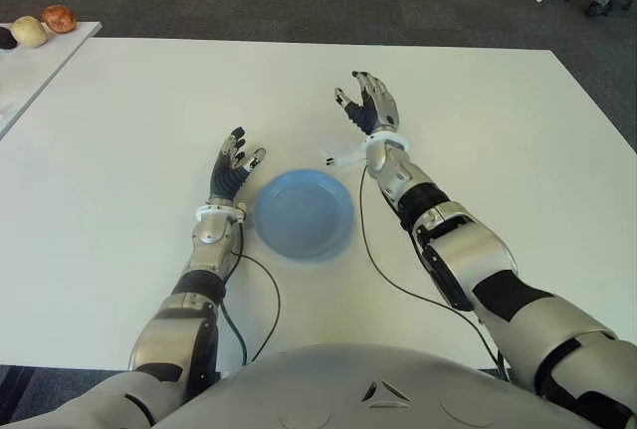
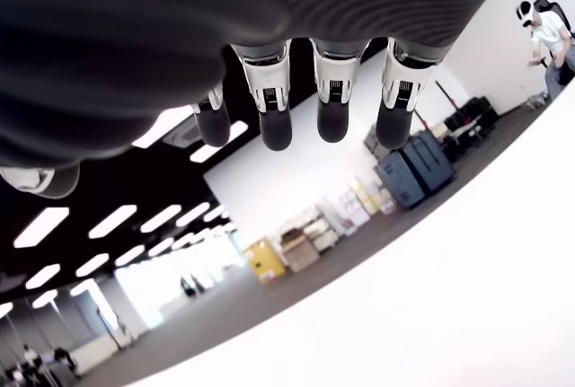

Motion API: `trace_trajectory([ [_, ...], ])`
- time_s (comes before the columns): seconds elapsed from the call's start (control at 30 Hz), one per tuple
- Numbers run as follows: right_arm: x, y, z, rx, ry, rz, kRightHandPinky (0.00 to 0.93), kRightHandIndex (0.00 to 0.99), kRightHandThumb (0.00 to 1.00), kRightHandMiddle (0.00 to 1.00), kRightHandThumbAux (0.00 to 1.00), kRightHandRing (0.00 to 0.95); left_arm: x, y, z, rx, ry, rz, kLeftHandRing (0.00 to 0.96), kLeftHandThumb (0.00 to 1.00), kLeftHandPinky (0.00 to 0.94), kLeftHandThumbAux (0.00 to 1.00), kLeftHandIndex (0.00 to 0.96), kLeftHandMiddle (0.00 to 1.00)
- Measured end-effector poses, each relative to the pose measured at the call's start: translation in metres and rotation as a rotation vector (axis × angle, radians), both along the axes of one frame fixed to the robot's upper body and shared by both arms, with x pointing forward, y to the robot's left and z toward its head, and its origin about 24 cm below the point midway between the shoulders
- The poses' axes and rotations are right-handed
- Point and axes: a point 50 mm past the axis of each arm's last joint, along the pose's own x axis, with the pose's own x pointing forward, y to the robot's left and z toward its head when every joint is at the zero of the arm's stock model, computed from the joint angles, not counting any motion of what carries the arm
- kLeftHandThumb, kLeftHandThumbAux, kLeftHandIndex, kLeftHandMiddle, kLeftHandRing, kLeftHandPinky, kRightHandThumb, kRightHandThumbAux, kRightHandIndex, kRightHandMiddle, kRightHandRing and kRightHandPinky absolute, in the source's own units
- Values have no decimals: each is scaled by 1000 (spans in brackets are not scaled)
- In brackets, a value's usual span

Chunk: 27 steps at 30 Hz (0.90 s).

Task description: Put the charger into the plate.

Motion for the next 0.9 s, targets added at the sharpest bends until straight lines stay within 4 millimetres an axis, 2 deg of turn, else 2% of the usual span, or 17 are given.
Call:
trace_trajectory([
  [0.2,3,9,0,-102,53,24,0,0,347,0,92,0,1,-1,0,-10,-1,-2,50,0,38,545,0,54],
  [0.43,-1,12,-10,-214,130,42,0,0,360,0,92,0,2,-2,0,-11,6,-4,40,0,21,536,0,49],
  [0.9,-4,17,-19,-277,223,87,0,0,382,0,97,0,2,-2,0,-11,8,-5,40,0,37,525,0,47],
])
